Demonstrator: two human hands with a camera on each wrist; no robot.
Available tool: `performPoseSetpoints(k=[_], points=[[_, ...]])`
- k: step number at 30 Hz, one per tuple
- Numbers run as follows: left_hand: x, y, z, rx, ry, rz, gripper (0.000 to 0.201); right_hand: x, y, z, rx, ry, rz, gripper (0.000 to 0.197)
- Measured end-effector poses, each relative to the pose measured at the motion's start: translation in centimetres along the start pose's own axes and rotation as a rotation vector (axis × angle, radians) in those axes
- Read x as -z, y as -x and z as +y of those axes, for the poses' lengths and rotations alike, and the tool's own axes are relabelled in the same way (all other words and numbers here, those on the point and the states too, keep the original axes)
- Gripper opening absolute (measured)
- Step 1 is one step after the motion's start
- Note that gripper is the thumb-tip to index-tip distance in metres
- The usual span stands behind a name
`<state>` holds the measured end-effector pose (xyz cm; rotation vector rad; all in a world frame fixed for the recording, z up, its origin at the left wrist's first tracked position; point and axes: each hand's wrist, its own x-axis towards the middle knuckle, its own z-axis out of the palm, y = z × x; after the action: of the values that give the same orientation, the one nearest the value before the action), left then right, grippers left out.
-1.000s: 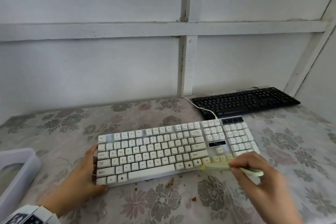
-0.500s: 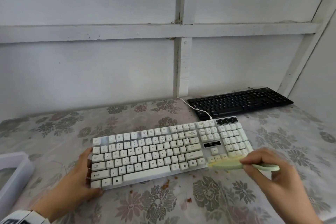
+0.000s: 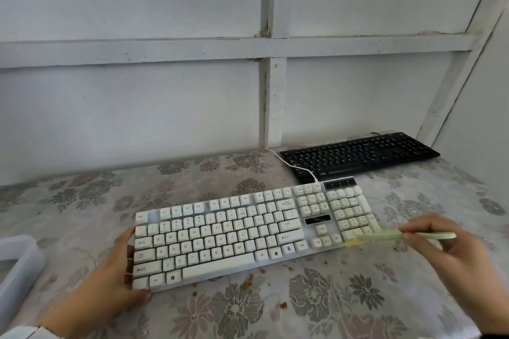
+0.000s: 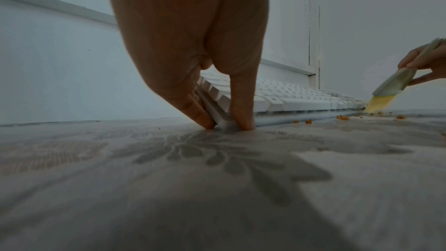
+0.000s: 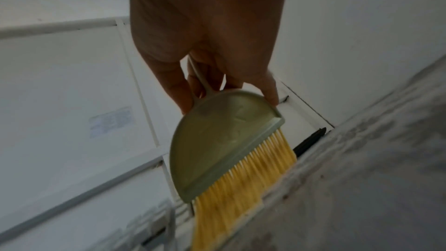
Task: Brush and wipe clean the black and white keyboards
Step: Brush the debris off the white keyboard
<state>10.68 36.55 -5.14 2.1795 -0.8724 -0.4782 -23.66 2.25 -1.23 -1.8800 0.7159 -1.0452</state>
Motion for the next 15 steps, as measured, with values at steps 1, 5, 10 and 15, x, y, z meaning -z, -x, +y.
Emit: performPoseSetpoints(k=[1, 5, 10, 15], points=[[0.0, 0.0, -0.1, 0.0, -0.005, 0.0, 0.102, 0.4, -0.2, 0.0, 0.012, 0.025, 0.016, 0.032], [0.0, -0.1, -0.3, -0.02, -0.017, 0.015, 0.106, 0.6, -0.2, -0.2, 0.03, 0.037, -0.013, 0.033], [0.0, -0.1, -0.3, -0.004, -0.002, 0.013, 0.107, 2.7, -0.8, 1.1, 0.023, 0.203, 0.061, 0.042], [0.0, 0.0, -0.2, 0.029, 0.032, 0.001, 0.104, 4.0, -0.8, 1.3, 0.074, 0.226, 0.077, 0.049]])
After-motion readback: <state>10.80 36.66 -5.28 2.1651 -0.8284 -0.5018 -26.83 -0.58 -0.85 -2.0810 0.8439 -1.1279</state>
